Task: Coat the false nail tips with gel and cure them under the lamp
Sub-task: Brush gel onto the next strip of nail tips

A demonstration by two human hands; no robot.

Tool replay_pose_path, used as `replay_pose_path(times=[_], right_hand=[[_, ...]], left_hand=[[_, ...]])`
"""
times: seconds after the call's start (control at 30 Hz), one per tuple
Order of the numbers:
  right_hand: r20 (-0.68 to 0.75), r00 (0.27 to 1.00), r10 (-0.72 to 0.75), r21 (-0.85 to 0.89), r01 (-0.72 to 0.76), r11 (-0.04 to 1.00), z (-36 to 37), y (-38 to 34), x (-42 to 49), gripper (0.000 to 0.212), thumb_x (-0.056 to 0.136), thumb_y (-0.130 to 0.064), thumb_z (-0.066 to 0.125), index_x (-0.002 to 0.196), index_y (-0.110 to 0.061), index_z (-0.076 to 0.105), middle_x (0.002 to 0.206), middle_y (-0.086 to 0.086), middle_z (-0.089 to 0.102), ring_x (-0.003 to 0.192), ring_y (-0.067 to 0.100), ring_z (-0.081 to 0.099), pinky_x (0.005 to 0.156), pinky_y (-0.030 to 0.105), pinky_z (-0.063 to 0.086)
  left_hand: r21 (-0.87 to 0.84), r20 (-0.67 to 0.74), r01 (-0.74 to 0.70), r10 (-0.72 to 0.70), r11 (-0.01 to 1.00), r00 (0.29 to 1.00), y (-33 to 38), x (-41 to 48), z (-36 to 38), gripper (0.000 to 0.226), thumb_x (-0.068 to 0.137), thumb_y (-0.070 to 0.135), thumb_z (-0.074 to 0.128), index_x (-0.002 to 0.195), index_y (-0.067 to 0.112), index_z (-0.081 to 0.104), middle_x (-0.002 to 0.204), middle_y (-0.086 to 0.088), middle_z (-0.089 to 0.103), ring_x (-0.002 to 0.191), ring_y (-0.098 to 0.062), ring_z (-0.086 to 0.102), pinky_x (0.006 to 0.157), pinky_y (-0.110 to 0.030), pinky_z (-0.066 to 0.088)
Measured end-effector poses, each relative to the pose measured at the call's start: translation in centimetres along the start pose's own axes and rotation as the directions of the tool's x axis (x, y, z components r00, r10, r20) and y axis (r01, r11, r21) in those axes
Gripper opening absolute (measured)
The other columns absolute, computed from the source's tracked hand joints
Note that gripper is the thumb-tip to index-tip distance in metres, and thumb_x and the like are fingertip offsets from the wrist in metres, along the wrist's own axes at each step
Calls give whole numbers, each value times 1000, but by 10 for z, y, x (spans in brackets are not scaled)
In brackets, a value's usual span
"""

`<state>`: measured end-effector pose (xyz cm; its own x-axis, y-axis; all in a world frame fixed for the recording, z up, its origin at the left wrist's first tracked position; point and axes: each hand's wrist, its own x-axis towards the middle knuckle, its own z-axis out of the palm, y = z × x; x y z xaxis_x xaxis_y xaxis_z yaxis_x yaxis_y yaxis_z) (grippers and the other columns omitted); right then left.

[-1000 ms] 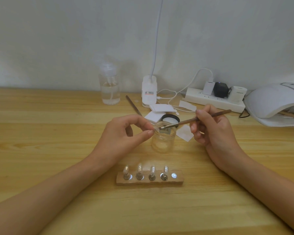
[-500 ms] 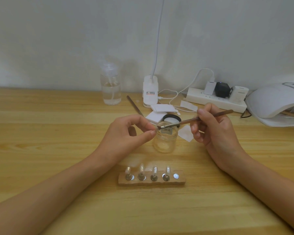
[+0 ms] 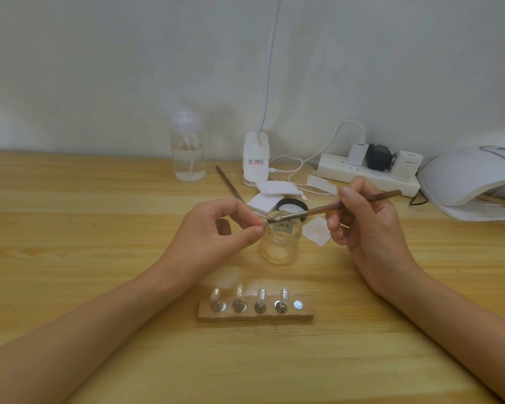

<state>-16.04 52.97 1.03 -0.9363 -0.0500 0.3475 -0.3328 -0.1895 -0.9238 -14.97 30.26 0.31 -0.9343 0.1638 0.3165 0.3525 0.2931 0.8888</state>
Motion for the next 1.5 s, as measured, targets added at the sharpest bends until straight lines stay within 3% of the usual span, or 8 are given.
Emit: replay_pose_path(times=[0.43,0.6,0.73,0.87,1.03,1.17,1.3,1.5], right_hand=[[-69,997,20,-43,-23,999,-1,0,-1,41,100,-15,52,62,-29,55,55,1,57,49,11,49,44,19,39],[5,1000,-6,-13,6,1000,1,-1,-2,30,97,-23,57,67,-27,54,57,2,58,50,12,51,45,19,41],[-76,997,29,-54,-33,998,0,0,-1,39,99,-16,53,62,-29,55,55,1,57,50,11,50,45,19,40],[-10,1000,19,26,-19,999,1,-2,-2,24,91,-28,58,68,-24,53,57,1,57,50,11,50,43,18,39],[-77,995,67,-16,-69,998,0,-1,-1,27,97,-17,54,70,-18,49,55,2,56,49,11,47,38,17,35],[-1,1000,25,22,-25,999,1,-2,-2,22,88,-29,59,70,-21,50,57,2,57,50,10,51,41,17,37],[-68,997,41,-9,-41,999,-1,0,-1,28,97,-19,54,70,-19,50,56,2,56,49,10,49,40,17,36],[-36,999,15,-21,-16,1000,1,0,-2,24,93,-25,58,71,-20,51,57,3,58,49,11,51,41,18,38]], left_hand=[[-4,-6,5,-5,1000,1000,0,0,0,11,81,16,77,75,24,71,71,21,66,46,-2,37,48,-10,34],[-1,-9,-1,1,1000,1000,1,0,0,10,81,17,77,76,24,72,70,20,66,47,-2,37,48,-10,34],[0,-4,-9,9,1000,1000,1,-1,0,12,82,16,77,75,24,71,66,23,64,47,-2,37,48,-9,33],[3,-4,-12,12,1000,1000,1,-1,0,10,82,16,77,76,22,71,63,25,63,46,-1,36,47,-9,33],[13,0,-20,20,1000,1000,1,-1,0,10,82,16,76,77,22,71,64,25,63,46,-1,37,47,-8,33],[7,-3,-17,17,1000,1000,1,-1,0,9,82,16,76,77,22,71,66,24,64,46,-1,37,47,-9,33],[6,-1,-24,24,1000,1000,1,-1,0,11,82,15,76,76,22,71,65,24,64,47,-2,36,47,-9,33],[8,-7,-27,27,1000,1000,1,-1,0,12,82,15,76,76,22,71,61,24,62,46,-2,36,47,-9,32]])
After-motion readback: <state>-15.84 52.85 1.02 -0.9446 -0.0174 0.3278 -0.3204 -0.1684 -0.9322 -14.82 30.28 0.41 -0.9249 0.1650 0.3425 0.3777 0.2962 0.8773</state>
